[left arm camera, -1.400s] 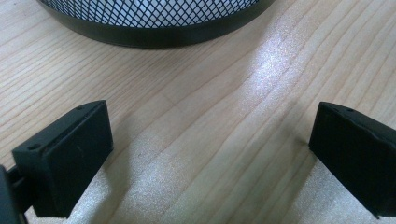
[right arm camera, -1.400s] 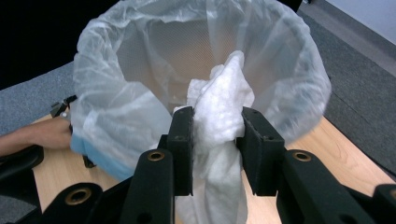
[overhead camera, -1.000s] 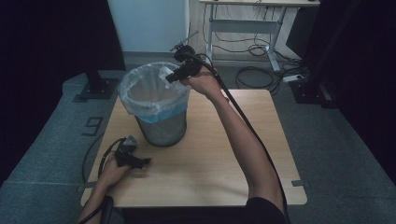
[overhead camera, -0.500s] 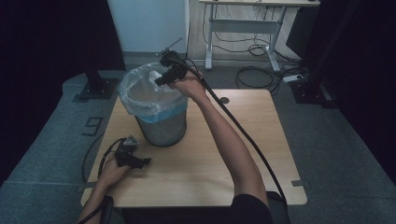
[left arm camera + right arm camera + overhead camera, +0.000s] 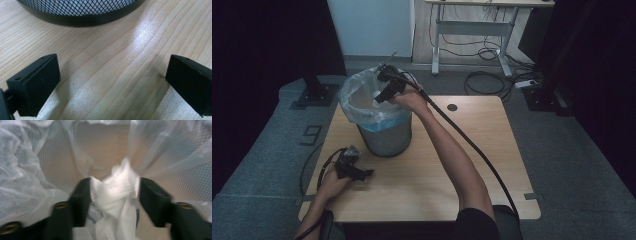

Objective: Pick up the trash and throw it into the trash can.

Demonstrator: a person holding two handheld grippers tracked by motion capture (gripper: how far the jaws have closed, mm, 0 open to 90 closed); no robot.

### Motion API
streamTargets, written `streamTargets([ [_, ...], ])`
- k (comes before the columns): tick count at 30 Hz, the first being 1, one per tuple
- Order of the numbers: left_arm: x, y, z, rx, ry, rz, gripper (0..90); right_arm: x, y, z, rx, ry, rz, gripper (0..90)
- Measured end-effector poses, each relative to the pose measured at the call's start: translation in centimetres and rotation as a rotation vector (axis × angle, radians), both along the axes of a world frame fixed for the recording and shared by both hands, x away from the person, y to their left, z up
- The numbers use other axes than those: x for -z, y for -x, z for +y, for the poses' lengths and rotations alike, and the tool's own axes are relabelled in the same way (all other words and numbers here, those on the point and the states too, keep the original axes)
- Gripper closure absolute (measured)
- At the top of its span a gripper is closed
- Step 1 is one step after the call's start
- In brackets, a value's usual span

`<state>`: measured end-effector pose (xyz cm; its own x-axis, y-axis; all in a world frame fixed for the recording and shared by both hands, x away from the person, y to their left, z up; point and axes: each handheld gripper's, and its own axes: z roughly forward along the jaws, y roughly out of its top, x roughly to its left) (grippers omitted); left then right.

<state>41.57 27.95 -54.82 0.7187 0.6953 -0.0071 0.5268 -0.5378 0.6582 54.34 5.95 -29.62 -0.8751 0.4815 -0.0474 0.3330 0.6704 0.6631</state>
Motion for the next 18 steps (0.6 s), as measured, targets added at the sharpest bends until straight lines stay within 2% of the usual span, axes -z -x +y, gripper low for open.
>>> streamTargets([
  [4, 0.0, 0.0, 0.0, 0.001, 0.0, 0.0, 0.0, -0.2, 0.0, -0.3, 0.008, -0.008, -0.008, 23.7],
  [9, 0.0, 0.0, 0.0, 0.003, 0.0, 0.0, 0.0, -0.7, -0.1, -1.2, 0.024, -0.034, 0.019, 13.6],
  [18, 0.0, 0.0, 0.0, 0.003, 0.0, 0.0, 0.0, -1.5, 0.5, -2.4, 0.033, -0.042, 0.013, 4.3],
])
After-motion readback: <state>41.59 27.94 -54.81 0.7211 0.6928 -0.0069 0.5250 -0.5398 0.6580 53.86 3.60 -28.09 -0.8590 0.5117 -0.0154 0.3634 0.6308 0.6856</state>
